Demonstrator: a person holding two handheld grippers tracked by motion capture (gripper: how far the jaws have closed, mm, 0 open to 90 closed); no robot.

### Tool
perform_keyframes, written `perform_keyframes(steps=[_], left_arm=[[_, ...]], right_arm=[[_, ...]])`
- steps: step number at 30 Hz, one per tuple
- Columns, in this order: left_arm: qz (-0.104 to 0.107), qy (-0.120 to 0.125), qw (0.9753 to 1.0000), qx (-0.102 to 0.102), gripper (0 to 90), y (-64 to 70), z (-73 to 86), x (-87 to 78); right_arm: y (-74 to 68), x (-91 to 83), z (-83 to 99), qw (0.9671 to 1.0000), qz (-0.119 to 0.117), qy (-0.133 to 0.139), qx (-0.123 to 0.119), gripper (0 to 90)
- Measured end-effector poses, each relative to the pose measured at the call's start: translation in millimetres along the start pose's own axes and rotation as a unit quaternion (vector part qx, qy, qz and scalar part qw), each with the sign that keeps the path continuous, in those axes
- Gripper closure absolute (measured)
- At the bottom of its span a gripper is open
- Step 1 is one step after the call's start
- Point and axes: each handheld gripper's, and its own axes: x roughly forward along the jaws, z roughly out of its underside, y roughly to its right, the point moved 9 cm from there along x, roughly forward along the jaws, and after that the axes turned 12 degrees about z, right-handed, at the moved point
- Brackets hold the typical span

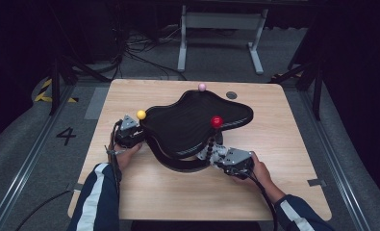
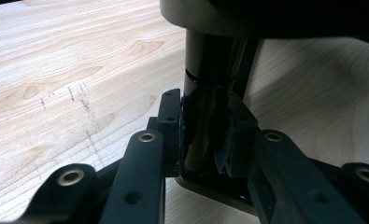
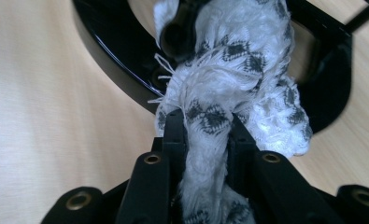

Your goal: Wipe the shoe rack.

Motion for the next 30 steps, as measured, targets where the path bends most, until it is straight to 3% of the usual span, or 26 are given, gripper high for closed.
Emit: perform_keyframes(steps=[7,11,14,17,21,26,30], left_arm=[[0.002,0.000,1.0000,0.003,73.2,0.4,0.2,0.0],[-0.001,-0.002,1.0000,0.006,73.0,0.6,0.6,-0.2],[-0.002,-0.005,1.0000,0.007,72.9,0.8,1.0,-0.5],[-0.002,-0.005,1.0000,0.006,72.9,0.8,1.1,-0.6],[-0.003,-0.005,1.0000,0.007,72.9,0.7,0.9,-0.4],[-0.005,-0.005,0.9999,0.009,73.1,0.8,0.9,-0.1],[-0.005,-0.005,0.9999,0.009,73.1,0.6,0.8,0.0]], right_arm=[[22.5,12.9,9.7,0.9984,0.047,-0.026,0.021,75.3],[29.4,13.3,12.8,0.9974,0.055,-0.030,0.034,75.3],[30.6,8.9,11.8,0.9980,0.047,-0.023,0.036,75.2],[32.0,-13.7,-2.8,0.9986,0.030,0.020,0.040,75.6],[34.7,-42.3,-26.4,0.9960,0.042,0.069,0.036,75.7],[42.3,-61.9,-44.7,0.9923,0.062,0.101,0.034,75.6],[49.8,-79.4,-61.9,0.9873,0.080,0.132,0.038,75.3]])
